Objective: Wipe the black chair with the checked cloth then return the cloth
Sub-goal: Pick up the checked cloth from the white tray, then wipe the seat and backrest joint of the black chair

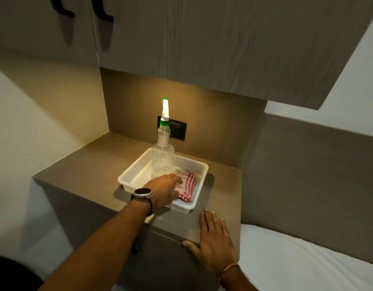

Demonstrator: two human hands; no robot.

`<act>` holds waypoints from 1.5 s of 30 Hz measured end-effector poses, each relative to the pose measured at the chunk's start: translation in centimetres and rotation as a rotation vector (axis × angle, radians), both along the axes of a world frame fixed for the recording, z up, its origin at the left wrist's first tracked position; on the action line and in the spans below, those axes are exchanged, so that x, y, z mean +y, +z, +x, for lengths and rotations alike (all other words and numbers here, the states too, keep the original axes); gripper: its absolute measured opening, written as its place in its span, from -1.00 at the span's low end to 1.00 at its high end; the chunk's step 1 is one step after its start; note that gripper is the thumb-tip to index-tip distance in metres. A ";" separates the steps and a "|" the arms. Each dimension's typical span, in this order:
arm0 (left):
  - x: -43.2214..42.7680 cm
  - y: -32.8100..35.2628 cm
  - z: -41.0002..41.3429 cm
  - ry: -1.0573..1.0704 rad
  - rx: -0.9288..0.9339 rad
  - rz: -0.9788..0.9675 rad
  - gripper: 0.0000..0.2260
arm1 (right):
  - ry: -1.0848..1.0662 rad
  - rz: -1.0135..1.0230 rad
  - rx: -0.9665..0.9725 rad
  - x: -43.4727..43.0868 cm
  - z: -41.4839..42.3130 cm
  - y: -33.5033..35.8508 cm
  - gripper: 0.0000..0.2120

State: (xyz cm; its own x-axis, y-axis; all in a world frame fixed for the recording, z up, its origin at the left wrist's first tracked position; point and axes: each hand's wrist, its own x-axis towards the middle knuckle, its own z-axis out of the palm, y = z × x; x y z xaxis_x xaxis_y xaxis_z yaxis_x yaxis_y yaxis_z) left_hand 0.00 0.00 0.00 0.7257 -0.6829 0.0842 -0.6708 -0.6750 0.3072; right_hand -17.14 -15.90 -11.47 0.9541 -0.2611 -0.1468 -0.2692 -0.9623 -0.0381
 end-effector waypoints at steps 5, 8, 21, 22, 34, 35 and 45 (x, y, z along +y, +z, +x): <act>-3.9 0.1 2.1 0.000 0.106 0.151 -0.48 | 0.004 0.014 -0.052 -0.4 0.3 -1.2 0.19; -5.5 -0.3 2.3 0.020 0.123 0.256 -0.42 | 0.017 -0.008 -0.057 -0.7 0.6 -1.5 0.19; -3.9 -0.9 1.4 0.102 -0.211 -0.146 -0.75 | -0.004 -0.003 -0.063 -0.3 0.1 -0.8 0.18; -3.2 -0.6 1.1 0.123 -0.220 -0.245 -0.73 | -0.002 -0.002 -0.064 -0.2 0.0 -0.7 0.18; 12.1 0.4 -7.8 0.213 -0.100 -0.550 -0.58 | 0.010 0.051 -0.179 1.6 -2.1 1.1 -0.07; 13.9 -0.3 -8.9 0.236 -0.079 -0.518 -0.55 | 0.012 0.067 -0.216 2.7 -2.9 1.0 -0.12; 29.6 -10.9 -21.6 0.611 0.000 -0.424 -0.71 | 0.687 0.164 -0.295 20.1 -6.7 -1.5 -0.39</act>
